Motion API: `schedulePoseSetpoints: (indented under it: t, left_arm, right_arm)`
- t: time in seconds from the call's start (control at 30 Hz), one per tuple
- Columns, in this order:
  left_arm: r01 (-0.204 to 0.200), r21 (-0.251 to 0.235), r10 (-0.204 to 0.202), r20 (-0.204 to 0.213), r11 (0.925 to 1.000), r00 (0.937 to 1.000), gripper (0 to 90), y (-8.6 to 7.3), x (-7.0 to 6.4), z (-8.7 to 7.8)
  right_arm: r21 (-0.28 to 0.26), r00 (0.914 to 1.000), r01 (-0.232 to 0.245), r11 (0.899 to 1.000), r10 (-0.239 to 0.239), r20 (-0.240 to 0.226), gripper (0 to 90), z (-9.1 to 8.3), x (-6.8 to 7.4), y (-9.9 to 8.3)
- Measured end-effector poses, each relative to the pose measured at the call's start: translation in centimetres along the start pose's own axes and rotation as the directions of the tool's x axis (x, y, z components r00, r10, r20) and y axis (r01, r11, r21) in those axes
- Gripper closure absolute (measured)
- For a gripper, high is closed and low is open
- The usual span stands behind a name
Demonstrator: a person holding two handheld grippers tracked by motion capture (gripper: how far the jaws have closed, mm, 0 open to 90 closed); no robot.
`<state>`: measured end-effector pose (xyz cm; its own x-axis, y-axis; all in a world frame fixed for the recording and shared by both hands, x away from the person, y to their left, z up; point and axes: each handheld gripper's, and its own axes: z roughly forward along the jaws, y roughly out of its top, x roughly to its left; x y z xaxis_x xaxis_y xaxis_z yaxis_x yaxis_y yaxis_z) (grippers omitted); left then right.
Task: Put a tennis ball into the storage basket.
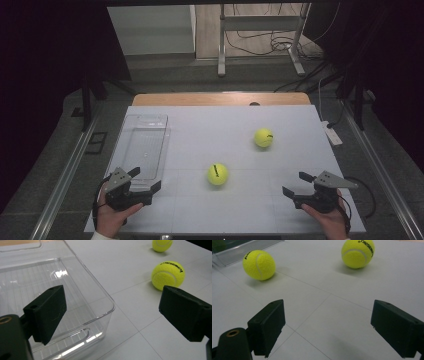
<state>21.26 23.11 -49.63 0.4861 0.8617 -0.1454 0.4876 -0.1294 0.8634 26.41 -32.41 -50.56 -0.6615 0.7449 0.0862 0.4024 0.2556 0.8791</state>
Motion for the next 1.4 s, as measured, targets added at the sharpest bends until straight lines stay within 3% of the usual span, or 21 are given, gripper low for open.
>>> schedulePoseSetpoints:
  t: [0.83, 1.2, 1.4]
  left_arm:
    - [-0.003, 0.026, 0.002, 0.030, 0.9996, 0.9995, 9.6, 1.1, -1.2, -0.1]
    - [-0.002, 0.030, 0.000, 0.071, 0.9996, 0.9975, 9.0, 2.5, -1.7, 0.4]
    - [-0.005, 0.059, 0.000, 0.083, 0.9983, 0.9966, 8.8, 3.4, -2.2, 1.0]
  right_arm:
    - [-0.015, 0.9999, 0.011, 1.000, -0.011, 0.001, 12.8, -0.2, 0.2, 0.3]
    - [-0.014, 1.0000, 0.001, 1.000, -0.001, 0.008, 12.8, -0.2, 0.0, 0.2]
    - [-0.009, 0.9999, 0.010, 1.000, -0.010, 0.003, 12.9, 0.1, 0.1, 0.3]
